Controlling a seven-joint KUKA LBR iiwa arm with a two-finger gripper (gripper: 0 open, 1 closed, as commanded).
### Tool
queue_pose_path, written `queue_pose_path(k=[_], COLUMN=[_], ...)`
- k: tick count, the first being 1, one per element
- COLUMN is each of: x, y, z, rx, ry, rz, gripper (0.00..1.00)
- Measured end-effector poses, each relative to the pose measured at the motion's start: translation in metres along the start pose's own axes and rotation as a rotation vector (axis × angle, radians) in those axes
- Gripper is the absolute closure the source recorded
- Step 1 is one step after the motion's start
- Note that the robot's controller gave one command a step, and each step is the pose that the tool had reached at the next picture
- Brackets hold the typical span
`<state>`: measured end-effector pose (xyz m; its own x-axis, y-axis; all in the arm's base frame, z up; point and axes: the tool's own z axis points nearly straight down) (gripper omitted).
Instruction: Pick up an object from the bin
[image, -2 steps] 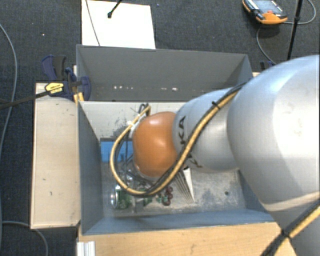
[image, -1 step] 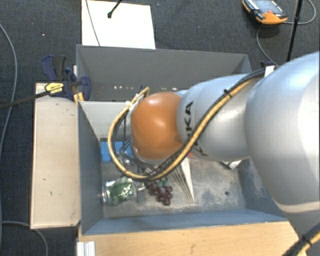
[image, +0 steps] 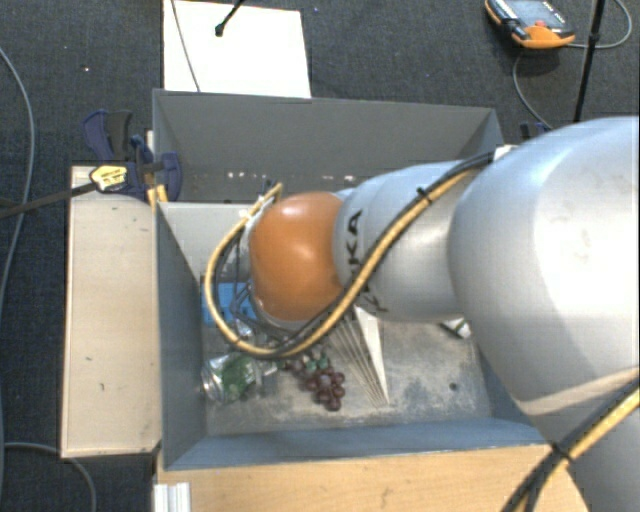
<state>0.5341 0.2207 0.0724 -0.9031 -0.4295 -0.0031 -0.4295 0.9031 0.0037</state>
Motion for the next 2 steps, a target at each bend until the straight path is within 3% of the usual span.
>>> queue_pose_path(k=[1,2], x=[0.000,-0.005], y=[0.000,-0.003], z=[0.000,-0.035], rx=[0.000,-0.001], ry=[0.000,0.003], rz=[0.002,-0.014], gripper=[1.00,1.00])
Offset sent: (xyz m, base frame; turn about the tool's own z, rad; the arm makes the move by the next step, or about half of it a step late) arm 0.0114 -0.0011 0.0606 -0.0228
